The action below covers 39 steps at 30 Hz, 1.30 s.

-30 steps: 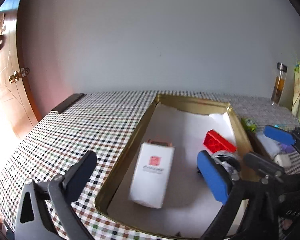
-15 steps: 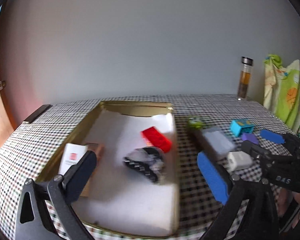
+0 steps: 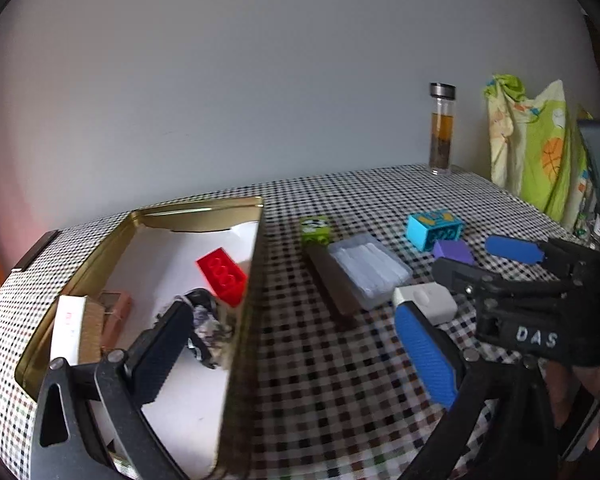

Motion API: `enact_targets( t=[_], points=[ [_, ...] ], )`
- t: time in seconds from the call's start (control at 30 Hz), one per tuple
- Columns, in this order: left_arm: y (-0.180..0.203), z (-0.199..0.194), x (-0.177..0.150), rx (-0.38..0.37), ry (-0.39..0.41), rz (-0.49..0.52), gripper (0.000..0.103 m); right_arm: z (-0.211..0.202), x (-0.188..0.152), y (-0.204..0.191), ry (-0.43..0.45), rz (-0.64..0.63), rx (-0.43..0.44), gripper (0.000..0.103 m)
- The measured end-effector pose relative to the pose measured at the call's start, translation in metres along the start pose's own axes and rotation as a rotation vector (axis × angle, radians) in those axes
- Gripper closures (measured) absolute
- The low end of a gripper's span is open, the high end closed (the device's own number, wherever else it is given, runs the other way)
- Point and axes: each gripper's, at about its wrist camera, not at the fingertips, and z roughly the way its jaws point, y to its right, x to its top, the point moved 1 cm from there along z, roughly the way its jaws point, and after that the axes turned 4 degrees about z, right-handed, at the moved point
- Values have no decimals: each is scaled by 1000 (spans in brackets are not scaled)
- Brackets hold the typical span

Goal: Organize rigid objects
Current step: 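Move both tools away from the tray toward the objects on the table, then grasp the white plug charger with the right tool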

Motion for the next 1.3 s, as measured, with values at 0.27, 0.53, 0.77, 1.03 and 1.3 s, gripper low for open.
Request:
enact_targets(
  t=[0.27,0.53,0.77,1.03,1.3],
  points=[
    [16,10,4,-104,-34,51,1,2,-2,19,-44,51,-66,24],
    [16,34,4,-188,-129,42,1,-1,-4,27,-46,66,-64,24],
    [19,40,5,-142,-152,87,1,2,-4,23,-60,54,-54,24],
    [-10,49,7,-79,-160,52,1,7,-5,18,-86,35,-53,24],
    [-22,47,7,-82,-142,-7,1,17,-8,0,-140,-21,-27,25]
  ],
)
